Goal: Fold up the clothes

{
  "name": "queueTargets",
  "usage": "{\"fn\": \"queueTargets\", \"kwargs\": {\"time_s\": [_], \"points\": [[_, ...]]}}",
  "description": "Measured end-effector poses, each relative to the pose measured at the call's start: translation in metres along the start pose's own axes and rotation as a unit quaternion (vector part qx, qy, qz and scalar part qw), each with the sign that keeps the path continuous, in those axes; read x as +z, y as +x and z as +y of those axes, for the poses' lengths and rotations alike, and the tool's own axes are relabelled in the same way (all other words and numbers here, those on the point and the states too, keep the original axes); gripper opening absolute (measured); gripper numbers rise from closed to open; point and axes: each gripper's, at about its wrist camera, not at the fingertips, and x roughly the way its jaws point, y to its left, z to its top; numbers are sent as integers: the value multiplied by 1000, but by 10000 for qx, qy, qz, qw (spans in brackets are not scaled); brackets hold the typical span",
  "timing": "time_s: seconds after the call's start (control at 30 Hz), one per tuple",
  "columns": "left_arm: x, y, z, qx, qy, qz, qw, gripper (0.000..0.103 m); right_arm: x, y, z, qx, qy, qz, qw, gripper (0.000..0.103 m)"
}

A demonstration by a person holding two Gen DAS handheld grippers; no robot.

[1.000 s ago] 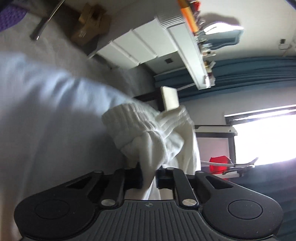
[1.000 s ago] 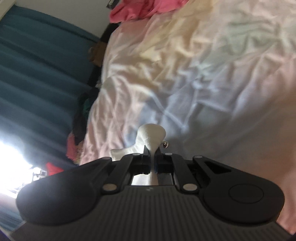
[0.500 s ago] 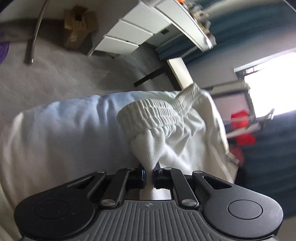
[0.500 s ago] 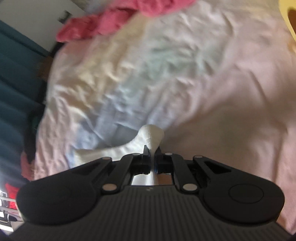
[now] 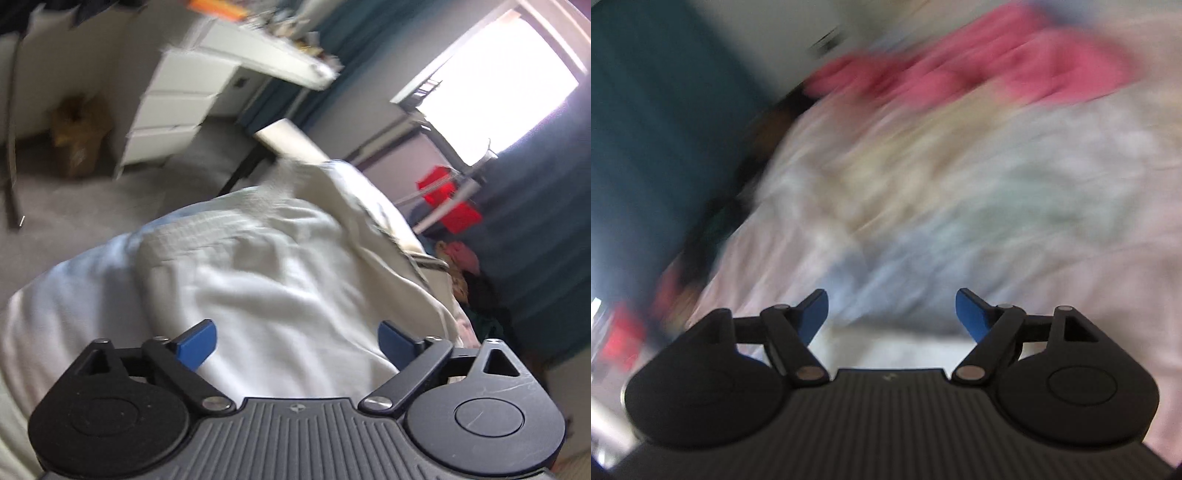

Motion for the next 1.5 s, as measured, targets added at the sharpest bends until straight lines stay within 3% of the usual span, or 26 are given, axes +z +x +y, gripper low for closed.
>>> {"fn": "queueTargets", "kwargs": {"time_s": [0.07,0.17,0.23,0.33,0.43,0.6,0.73,0.93,1.0,1.07,1.13,1.27,1.37,1.5], "points": [[-12,8,-36,-92,416,-91,9991,100,-8,22,15,374,-493,411,9972,76],[-36,26,-89,-339,1087,-89,9935,101,-17,43,27,229,-1187,411,9918,76],[-57,44,-124,-536,1578,27,9860,101,-20,56,31,115,-1553,390,9870,76],[-92,73,-169,-680,2169,177,9737,101,-24,71,26,229,-1544,507,9864,76],[-127,107,-196,-627,2686,260,9609,101,-27,82,30,329,-1801,527,9817,78],[-166,151,-191,-449,3231,209,9451,101,-36,84,44,321,-2580,173,9655,76],[-168,170,-173,-430,3056,312,9507,101,-37,96,44,278,-2593,202,9652,78],[-166,173,-173,-498,3044,212,9510,101,-44,112,44,251,-2859,404,9571,75],[-168,171,-174,-506,3115,187,9487,101,-44,110,46,261,-2915,468,9551,61],[-169,168,-176,-520,3178,138,9466,101,-43,108,48,285,-2950,518,9537,26],[-170,164,-178,-493,3267,23,9438,101,-39,100,51,359,-2899,433,9554,20],[-172,155,-181,-361,3452,-262,9375,101,-31,86,54,104,-2900,-72,9570,18],[-171,150,-180,-377,3488,-328,9359,101,-25,89,43,-81,-2582,36,9660,18],[-170,145,-179,-440,3505,-389,9347,101,-32,86,43,-122,-2753,29,9613,26]]}}
